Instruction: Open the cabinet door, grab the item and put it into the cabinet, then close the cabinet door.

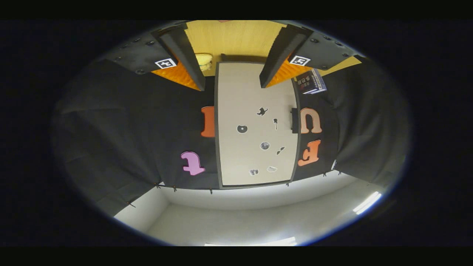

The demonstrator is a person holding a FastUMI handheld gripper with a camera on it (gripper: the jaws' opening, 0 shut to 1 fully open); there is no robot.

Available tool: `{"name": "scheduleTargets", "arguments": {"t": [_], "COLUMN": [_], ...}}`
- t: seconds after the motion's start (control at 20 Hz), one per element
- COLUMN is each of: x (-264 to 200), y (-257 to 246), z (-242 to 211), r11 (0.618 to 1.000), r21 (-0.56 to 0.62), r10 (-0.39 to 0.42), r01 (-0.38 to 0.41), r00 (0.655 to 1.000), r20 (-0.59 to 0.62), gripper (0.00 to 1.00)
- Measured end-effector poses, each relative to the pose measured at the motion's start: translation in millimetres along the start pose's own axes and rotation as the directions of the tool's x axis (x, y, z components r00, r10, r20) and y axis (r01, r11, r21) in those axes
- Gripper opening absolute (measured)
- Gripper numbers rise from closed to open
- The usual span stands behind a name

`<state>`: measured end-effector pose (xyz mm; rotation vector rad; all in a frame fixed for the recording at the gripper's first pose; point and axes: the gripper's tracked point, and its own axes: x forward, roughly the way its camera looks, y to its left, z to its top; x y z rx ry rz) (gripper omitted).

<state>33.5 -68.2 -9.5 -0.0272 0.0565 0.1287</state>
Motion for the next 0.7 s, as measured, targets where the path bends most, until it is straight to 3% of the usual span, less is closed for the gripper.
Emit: {"name": "scheduleTargets", "arguments": {"t": [0.7], "x": [-2.7], "y": [38.4], "z": [-25.3], "r11": [0.998], "r21": [0.053], "r10": [-0.041], "r01": [0.043], "r00": [0.998], "r20": [-0.038], "gripper": [0.98]}}
